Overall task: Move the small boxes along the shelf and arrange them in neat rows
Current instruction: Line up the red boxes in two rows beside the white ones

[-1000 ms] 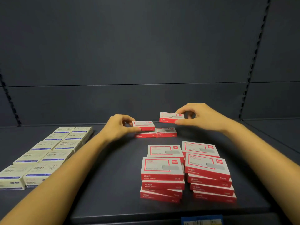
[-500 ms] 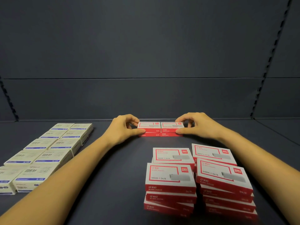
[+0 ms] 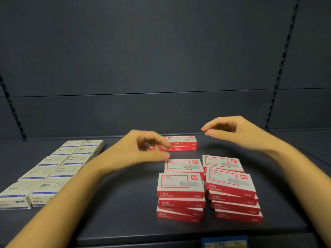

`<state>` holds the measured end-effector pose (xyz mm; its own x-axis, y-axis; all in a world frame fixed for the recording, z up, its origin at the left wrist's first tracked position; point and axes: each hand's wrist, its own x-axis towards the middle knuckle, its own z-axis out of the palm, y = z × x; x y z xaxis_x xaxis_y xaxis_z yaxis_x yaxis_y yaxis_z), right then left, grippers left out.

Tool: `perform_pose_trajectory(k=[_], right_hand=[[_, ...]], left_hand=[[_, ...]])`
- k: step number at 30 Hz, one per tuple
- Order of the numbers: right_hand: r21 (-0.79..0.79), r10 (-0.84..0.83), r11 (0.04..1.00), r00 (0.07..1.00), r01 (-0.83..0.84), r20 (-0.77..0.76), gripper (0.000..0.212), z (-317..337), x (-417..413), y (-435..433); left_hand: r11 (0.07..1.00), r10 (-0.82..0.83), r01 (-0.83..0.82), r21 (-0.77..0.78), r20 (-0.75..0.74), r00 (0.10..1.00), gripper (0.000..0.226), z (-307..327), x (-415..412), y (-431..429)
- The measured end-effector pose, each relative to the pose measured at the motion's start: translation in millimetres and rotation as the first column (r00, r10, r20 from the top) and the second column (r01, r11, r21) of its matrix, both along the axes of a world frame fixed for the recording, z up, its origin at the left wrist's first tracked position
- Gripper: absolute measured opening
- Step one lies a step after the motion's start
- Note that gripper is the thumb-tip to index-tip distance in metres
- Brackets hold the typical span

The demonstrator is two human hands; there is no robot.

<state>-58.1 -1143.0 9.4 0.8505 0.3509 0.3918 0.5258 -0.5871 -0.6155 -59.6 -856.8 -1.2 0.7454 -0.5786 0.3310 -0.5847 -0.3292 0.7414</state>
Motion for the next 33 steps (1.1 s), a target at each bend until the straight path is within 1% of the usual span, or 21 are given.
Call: perform_pose_trajectory(k=[2, 5, 9, 13, 18, 21, 26, 29, 31, 33], right_hand=[[-0.033, 0.076, 0.996, 0.996, -0.078, -0.051, 0.027, 6, -22, -7], [-0.113, 0.123, 0.984, 0.984, -0.138, -0.131, 0.030, 7, -46, -17], [-0.189, 0.087, 0.975, 0.982, -0.119, -0.169, 0.036, 5, -60, -21], [-0.209, 0.057, 0.974, 0.986, -0.090, -0.158, 0.034, 9, -65, -22], [-0.275, 0.040, 0.958, 0.987, -0.082, -0.153, 0.035, 13, -63, -20], [-0.309, 0.032, 0.948, 0.989, -0.076, -0.146, 0.028, 16, -63, -20], [-0.359, 0.019, 0.930, 0.986, -0.078, -0.165, 0.023, 20, -61, -16], [-0.387, 0.016, 0.918, 0.987, -0.079, -0.163, 0.020, 23, -59, -15], [-0.393, 0.020, 0.915, 0.986, -0.085, -0.167, 0.022, 26, -59, -14], [-0.393, 0.023, 0.914, 0.981, -0.098, -0.191, 0.030, 28, -59, -14]], left_hand=[[0.996, -0.055, 0.056, 0.063, -0.020, 0.998, 0.025, -2, -7, 1], [0.996, -0.061, 0.063, 0.060, -0.041, 0.997, 0.027, -4, -9, 1], [0.992, -0.094, 0.100, 0.075, -0.076, 0.993, 0.030, -4, -7, 0], [0.986, -0.111, 0.121, 0.111, -0.087, 0.990, 0.021, 1, -5, -4], [0.974, -0.114, 0.122, 0.190, -0.054, 0.992, 0.021, 13, -7, -8], [0.959, -0.125, 0.129, 0.252, -0.030, 0.992, 0.022, 21, -12, -10], [0.911, -0.113, 0.092, 0.401, 0.028, 0.993, 0.027, 30, -14, -15], [0.888, -0.105, 0.071, 0.455, 0.051, 0.993, 0.021, 30, -13, -18], [0.881, -0.094, 0.046, 0.472, 0.078, 0.992, 0.020, 29, -12, -20], [0.874, -0.086, 0.033, 0.484, 0.088, 0.992, 0.022, 28, -11, -20]])
